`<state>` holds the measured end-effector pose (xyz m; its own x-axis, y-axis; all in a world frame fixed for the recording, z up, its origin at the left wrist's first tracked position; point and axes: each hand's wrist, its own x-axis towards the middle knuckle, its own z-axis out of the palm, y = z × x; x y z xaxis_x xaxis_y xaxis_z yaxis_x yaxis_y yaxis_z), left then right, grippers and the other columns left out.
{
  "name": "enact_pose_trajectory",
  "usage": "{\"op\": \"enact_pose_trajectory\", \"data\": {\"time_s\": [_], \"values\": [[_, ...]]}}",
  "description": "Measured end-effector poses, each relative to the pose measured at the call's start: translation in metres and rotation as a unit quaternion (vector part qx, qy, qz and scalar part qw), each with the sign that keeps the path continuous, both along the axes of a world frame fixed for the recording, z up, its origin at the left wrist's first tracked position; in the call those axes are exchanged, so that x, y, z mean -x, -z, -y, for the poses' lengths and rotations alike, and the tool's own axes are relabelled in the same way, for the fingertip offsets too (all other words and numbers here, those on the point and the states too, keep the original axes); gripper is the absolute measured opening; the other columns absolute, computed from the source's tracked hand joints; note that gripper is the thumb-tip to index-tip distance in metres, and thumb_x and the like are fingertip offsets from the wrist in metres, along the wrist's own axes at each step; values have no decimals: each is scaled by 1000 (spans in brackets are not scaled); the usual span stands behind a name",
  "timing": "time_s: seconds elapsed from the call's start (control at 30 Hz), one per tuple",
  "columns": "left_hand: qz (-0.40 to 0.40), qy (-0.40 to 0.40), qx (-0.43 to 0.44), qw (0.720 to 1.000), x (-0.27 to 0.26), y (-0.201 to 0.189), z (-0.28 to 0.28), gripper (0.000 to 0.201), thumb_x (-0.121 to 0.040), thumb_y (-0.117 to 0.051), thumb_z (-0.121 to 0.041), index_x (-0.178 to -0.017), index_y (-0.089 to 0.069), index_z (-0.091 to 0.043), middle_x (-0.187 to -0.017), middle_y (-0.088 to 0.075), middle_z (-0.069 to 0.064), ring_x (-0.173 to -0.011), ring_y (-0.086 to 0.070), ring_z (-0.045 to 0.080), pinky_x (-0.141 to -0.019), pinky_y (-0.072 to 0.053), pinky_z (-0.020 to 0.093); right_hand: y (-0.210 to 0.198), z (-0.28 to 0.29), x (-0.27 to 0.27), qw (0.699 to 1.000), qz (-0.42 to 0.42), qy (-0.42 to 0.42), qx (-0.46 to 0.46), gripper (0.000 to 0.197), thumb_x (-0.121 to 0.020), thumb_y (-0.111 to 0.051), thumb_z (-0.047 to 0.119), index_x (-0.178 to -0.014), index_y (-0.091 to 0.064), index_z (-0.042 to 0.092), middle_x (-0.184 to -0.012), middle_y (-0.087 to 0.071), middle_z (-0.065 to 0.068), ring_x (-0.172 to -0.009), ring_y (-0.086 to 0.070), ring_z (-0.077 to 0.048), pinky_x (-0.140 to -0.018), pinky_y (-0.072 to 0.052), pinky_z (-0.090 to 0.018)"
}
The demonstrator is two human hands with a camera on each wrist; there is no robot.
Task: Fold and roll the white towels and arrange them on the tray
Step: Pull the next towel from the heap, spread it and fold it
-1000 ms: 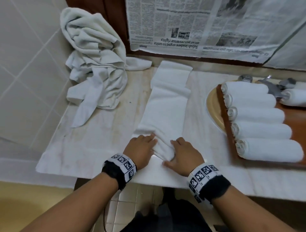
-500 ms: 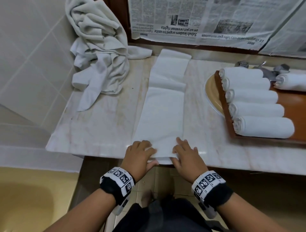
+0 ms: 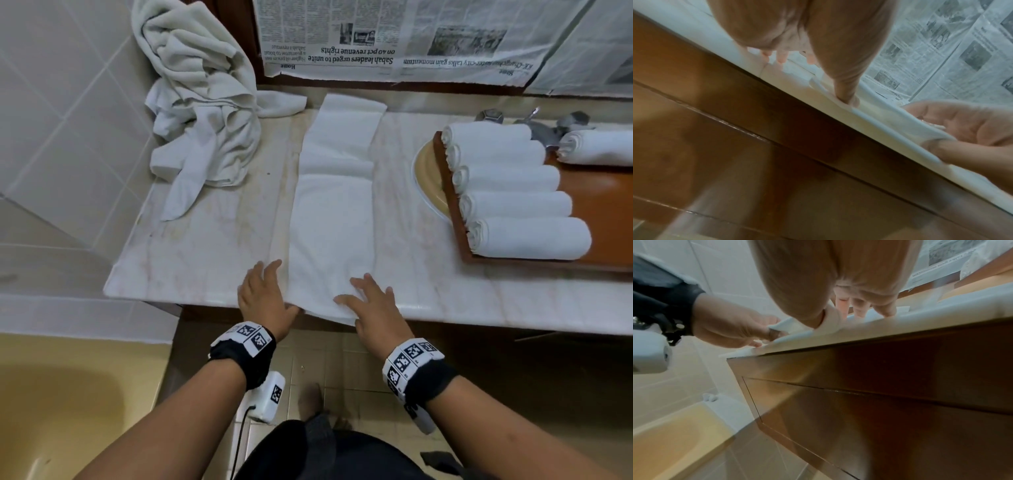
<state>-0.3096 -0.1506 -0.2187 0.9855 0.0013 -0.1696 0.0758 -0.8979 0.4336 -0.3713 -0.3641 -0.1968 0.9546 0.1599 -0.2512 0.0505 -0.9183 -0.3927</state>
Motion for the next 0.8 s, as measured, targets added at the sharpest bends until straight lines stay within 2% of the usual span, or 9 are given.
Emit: {"op": "enact_pose_trajectory", "data": {"time_s": [0.13, 0.23, 0.27, 0.33, 0.43, 0.57, 0.67, 0.73, 0.8], "values": [[41, 65, 16, 997, 13, 5, -6, 80, -73, -73, -30, -142, -34, -34, -144, -34, 8, -139, -30, 30, -113, -21, 59, -6, 3, 4, 1000, -30, -9, 2, 60, -97, -49, 12, -147, -35, 41, -164, -7, 3, -152, 12, -19, -121, 6, -55], [37, 165, -59, 984, 24, 8, -12, 87, -73, -76, -53, -145, -29, -40, -155, -16, 9, -145, -19, 30, -116, -13, 62, -10, 6, 7, 997, -48, -46, 49, 70, -95, -58, 35, -153, -20, 42, -166, 3, 4, -152, 14, -22, -121, 1, -59], [29, 197, -99, 975, 26, 9, -14, 92, -70, -76, -59, -146, -26, -41, -158, -8, 8, -146, -13, 29, -116, -9, 61, -10, 7, 7, 995, -51, -57, 65, 78, -93, -62, 31, -154, -15, 42, -166, 6, 4, -152, 14, -23, -121, 0, -60], [41, 225, -165, 959, 26, 7, -16, 97, -68, -81, -52, -146, -25, -39, -159, -1, 8, -145, -15, 31, -116, -13, 60, -10, 8, 7, 993, -49, -68, 88, 91, -88, -61, 3, -155, -12, 40, -166, 6, 3, -152, 12, -23, -121, -3, -59], [68, 241, -180, 951, 21, 3, -12, 84, -69, -83, -27, -139, -37, -32, -157, -11, 11, -137, -31, 36, -111, -30, 59, -8, 13, 2, 996, -34, -54, 59, 88, -86, -50, -13, -153, -26, 39, -166, -10, 2, -153, 2, -20, -123, -3, -52], [105, 228, -64, 966, 19, -4, -7, 48, -67, -80, -10, -110, -60, -21, -146, -40, 14, -110, -52, 43, -90, -50, 53, -4, 21, 1, 999, -15, -25, -13, 52, -99, -50, 6, -141, -51, 36, -161, -28, 5, -152, -11, -16, -124, -4, -49], [110, 188, 12, 976, 29, -8, -9, 21, -78, -73, -8, -96, -66, -16, -142, -46, 13, -117, -46, 42, -94, -48, 50, -8, 26, 8, 999, -17, -22, -33, 38, -100, -53, 17, -134, -59, 34, -156, -38, 6, -149, -23, -17, -122, -17, -49], [119, 196, 37, 973, 37, -8, -14, 15, -79, -73, -10, -91, -68, -16, -137, -54, 12, -122, -46, 41, -102, -42, 52, -19, 27, 15, 998, -4, -17, -54, 28, -100, -53, 23, -124, -67, 29, -141, -56, 3, -136, -44, -18, -112, -36, -45], [127, 200, 75, 968, 46, -14, -17, 12, -82, -74, -17, -92, -68, -18, -130, -61, 5, -126, -49, 33, -109, -36, 47, -36, 29, 21, 997, -12, -2, -79, 23, -99, -49, 25, -96, -71, 19, -103, -69, 0, -100, -62, -19, -84, -48, -35]]}}
